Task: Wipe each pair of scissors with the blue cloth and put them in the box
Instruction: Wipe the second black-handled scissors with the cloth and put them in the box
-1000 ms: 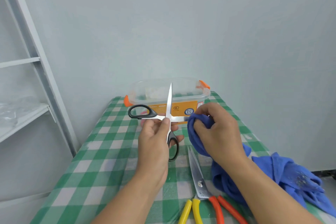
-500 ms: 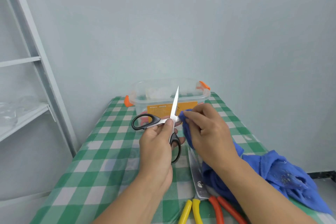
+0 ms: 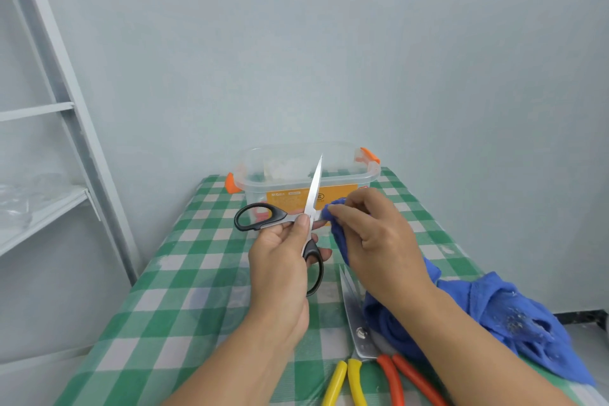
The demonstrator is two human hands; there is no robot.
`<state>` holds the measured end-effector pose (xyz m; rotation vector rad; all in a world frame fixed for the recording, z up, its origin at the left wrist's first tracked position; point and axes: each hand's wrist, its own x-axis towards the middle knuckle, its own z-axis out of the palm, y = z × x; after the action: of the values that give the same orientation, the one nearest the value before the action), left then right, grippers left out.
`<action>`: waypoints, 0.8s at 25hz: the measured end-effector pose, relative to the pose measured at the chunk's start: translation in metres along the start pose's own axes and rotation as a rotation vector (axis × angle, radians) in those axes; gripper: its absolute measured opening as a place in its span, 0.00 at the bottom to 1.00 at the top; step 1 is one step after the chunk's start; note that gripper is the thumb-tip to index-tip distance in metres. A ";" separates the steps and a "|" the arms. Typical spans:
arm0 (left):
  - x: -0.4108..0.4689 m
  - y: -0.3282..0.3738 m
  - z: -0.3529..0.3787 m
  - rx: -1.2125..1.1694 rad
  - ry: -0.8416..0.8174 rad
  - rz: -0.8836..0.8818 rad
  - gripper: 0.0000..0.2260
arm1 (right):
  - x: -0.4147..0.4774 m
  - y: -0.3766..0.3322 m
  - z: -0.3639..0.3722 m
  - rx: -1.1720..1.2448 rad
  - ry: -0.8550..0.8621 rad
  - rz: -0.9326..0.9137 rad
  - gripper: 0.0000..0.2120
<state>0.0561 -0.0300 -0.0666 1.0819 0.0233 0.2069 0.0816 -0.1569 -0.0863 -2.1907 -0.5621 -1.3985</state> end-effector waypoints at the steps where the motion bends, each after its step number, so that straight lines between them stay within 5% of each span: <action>1: 0.000 0.001 0.000 0.018 0.008 -0.007 0.06 | 0.000 0.004 -0.003 -0.008 0.026 0.037 0.14; 9: 0.001 -0.003 0.001 0.048 0.035 -0.030 0.05 | 0.000 0.028 -0.027 0.018 -0.032 0.595 0.10; 13: 0.003 -0.004 0.000 0.138 -0.026 0.017 0.05 | 0.007 0.000 -0.025 0.194 0.080 0.336 0.12; 20: -0.002 0.001 -0.004 0.181 -0.132 0.071 0.09 | 0.000 -0.011 0.006 0.137 0.021 -0.042 0.17</action>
<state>0.0533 -0.0262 -0.0674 1.2765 -0.1169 0.1993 0.0797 -0.1447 -0.0863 -2.0650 -0.6791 -1.3606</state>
